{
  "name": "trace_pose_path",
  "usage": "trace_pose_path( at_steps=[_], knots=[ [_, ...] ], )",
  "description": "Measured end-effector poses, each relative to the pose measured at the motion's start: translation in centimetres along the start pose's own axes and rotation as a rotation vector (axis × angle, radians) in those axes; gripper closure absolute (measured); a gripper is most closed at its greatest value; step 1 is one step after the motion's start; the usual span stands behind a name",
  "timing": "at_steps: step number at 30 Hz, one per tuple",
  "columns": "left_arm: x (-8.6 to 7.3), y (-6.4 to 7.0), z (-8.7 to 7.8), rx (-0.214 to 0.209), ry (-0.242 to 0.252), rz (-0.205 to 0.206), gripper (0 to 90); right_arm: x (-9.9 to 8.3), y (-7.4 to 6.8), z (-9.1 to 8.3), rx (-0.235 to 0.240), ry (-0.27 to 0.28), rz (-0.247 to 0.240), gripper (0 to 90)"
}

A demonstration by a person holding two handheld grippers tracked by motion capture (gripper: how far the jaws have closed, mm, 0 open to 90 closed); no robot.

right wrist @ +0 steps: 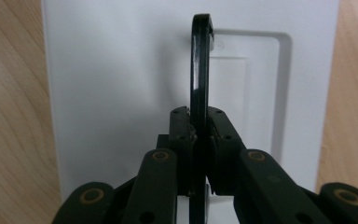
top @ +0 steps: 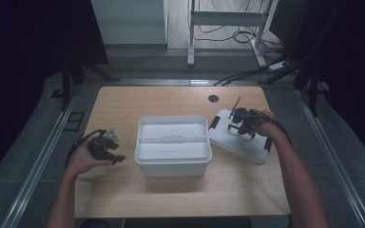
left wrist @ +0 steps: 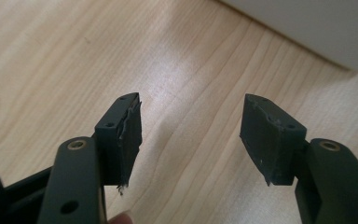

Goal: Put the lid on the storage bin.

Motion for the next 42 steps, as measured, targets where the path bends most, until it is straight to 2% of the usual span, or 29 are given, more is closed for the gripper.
trace_pose_path(
  at_steps=[1,3,5,7,8,9,11,13,14,15,19,23,26,30,34,42],
  knots=[
    [-0.1,0.1,0.2,-0.002,0.002,-0.002,38.5,0.0,0.2,-0.1,-0.017,-0.002,-0.004,83.4],
    [-0.2,0.1,0.4,0.001,0.006,-0.004,38.5,-0.1,0.3,-0.5,-0.012,0.002,-0.011,83.6],
    [-0.4,0.2,0.5,0.008,0.010,-0.006,38.5,-0.1,0.5,-1.1,-0.046,0.005,-0.023,83.7],
    [-0.5,0.1,0.5,0.017,0.011,-0.007,38.4,-0.2,0.7,-2.1,-0.056,0.017,-0.021,83.7],
    [-0.5,0.1,0.5,0.017,0.011,-0.007,38.4,-0.2,0.7,-2.1,-0.056,0.017,-0.021,83.7],
    [-0.7,0.1,0.4,0.020,0.014,-0.012,38.4,-0.3,1.0,-3.9,-0.081,0.031,-0.024,83.7],
    [-0.8,0.1,0.3,0.020,0.023,-0.015,38.4,-0.3,1.1,-5.6,-0.100,0.048,-0.023,83.7],
    [-0.8,0.2,0.3,0.021,0.029,-0.017,38.4,-0.2,1.4,-8.0,-0.131,0.067,-0.036,83.7],
    [-0.8,0.2,0.3,0.021,0.029,-0.017,38.4,-0.2,1.4,-8.0,-0.131,0.067,-0.036,83.7],
    [-0.9,0.3,0.4,0.022,0.026,-0.017,38.3,0.0,1.5,-10.3,-0.154,0.087,-0.042,83.7],
    [-1.2,0.5,0.7,0.016,0.024,-0.018,38.2,0.5,1.5,-14.1,-0.192,0.127,-0.067,83.7],
    [-1.4,0.8,1.2,0.016,0.015,-0.019,38.1,1.6,0.7,-17.3,-0.207,0.178,-0.099,83.7],
    [-1.4,0.9,1.3,0.014,0.007,-0.018,37.7,2.9,-0.5,-18.8,-0.202,0.208,-0.135,83.7],
    [-1.4,1.0,1.2,0.010,0.013,-0.017,37.7,4.8,-2.2,-19.7,-0.184,0.251,-0.189,83.7],
    [-1.4,1.3,1.1,0.011,0.021,-0.020,37.7,7.1,-4.2,-19.8,-0.157,0.275,-0.230,83.7],
    [-1.5,1.4,0.9,0.016,0.022,-0.023,37.4,12.5,-8.5,-18.0,-0.083,0.307,-0.325,83.7]
  ],
)
Point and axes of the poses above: each handheld gripper's, and its own axes: z roughly forward along the jaws, x roughly out of its top, y roughly to its right, the point moved 5 cm from there along z, roughly forward along the jaws, and after that the axes turned 5 degrees about y, right-handed, at the moved point
